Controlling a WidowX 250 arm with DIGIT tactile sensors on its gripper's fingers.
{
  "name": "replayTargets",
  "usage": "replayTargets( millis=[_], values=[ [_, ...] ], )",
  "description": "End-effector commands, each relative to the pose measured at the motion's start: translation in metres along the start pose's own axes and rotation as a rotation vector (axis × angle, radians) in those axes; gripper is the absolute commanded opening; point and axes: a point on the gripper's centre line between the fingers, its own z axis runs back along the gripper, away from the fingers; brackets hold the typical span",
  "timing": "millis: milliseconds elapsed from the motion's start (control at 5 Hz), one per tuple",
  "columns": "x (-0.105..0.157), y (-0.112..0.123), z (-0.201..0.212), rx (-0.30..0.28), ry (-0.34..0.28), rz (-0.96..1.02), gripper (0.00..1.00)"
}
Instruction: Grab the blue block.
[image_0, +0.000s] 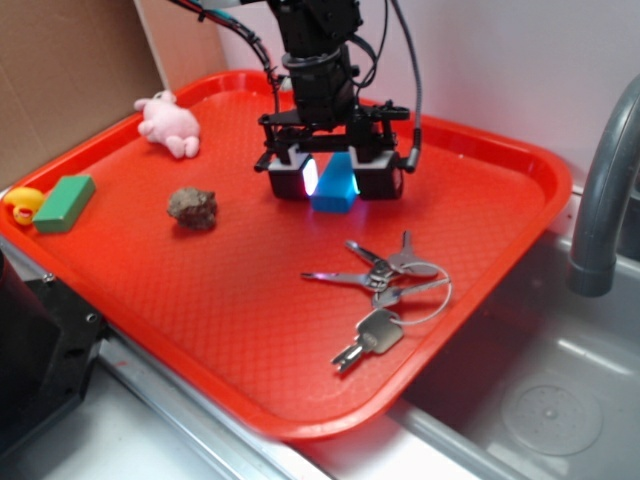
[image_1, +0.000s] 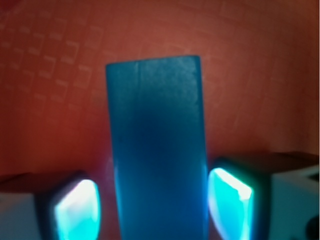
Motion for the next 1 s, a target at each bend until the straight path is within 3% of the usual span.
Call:
replayTargets(
  millis=[0, 200, 400, 600, 800],
  values=[
    [0.005, 0.002, 0.014, -0.027, -0.008, -0.052, 0.0],
    [-0.012, 0.006, 0.057, 0.015, -0.043, -0.165, 0.0],
    [-0.037, 0.028, 0.108, -0.041, -0.07, -0.265, 0.0],
    [-0.051, 0.049, 0.16, -0.065, -0.072, -0.329, 0.0],
    [-0.058, 0.055, 0.21, -0.074, -0.087, -0.341, 0.0]
  ],
)
